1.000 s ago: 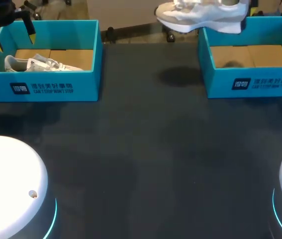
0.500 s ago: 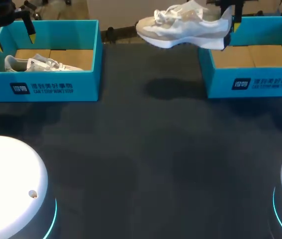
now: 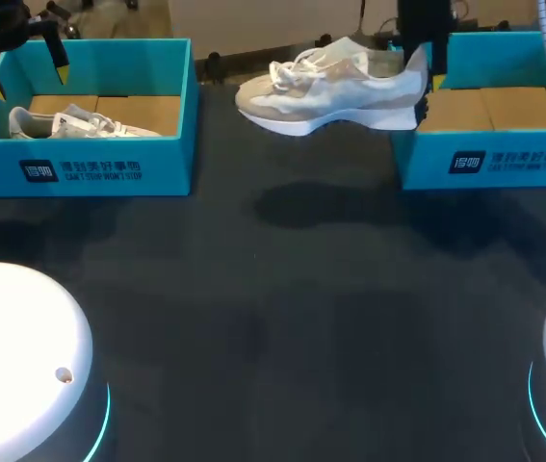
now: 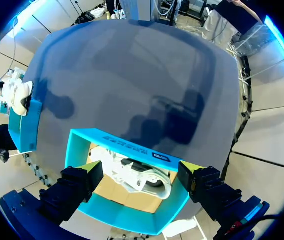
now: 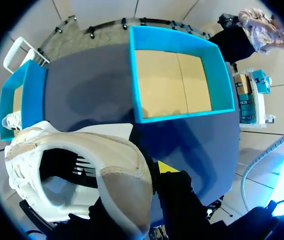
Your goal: Take the shoe out of the shoebox, open the shoe tongue, remove and reinsert the insole, then place the shoe into the shoebox
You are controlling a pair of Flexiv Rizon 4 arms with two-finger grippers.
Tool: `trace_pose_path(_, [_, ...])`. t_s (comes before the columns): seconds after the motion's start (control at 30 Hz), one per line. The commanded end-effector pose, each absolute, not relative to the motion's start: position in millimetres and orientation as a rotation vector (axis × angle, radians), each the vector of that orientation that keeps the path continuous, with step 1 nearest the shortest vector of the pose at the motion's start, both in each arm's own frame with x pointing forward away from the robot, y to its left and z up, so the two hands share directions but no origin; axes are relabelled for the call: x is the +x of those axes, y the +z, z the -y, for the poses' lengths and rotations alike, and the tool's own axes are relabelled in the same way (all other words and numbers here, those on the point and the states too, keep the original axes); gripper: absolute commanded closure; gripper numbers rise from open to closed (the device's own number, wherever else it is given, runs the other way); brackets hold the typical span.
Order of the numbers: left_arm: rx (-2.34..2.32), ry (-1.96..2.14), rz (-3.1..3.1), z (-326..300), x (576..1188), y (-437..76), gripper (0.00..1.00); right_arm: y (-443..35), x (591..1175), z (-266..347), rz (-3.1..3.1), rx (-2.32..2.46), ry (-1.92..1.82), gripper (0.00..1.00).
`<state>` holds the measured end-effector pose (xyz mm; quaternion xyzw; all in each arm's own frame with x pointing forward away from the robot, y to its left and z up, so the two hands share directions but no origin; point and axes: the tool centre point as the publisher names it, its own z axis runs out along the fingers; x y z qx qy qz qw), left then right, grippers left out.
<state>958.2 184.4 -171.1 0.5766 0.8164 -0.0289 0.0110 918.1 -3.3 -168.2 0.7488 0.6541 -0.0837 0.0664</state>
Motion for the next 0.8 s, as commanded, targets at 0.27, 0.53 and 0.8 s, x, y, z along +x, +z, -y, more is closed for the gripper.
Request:
trace_pose_path(0.27, [1.798,-0.085,-2.545,-185,957,-171,0.00,-168,915,5,-1.965,2.248,-0.224,1.00])
trace_pose_path(0.53, [1.798,-0.085,-2.545,-185,957,-171,0.00,-168,915,5,-1.965,2.248,-0.224,1.00])
trace_pose_path(0.8, [1.798,-0.085,-2.545,-185,957,-171,0.00,-168,903,2,-1.976,2.260,-0.191,1.00])
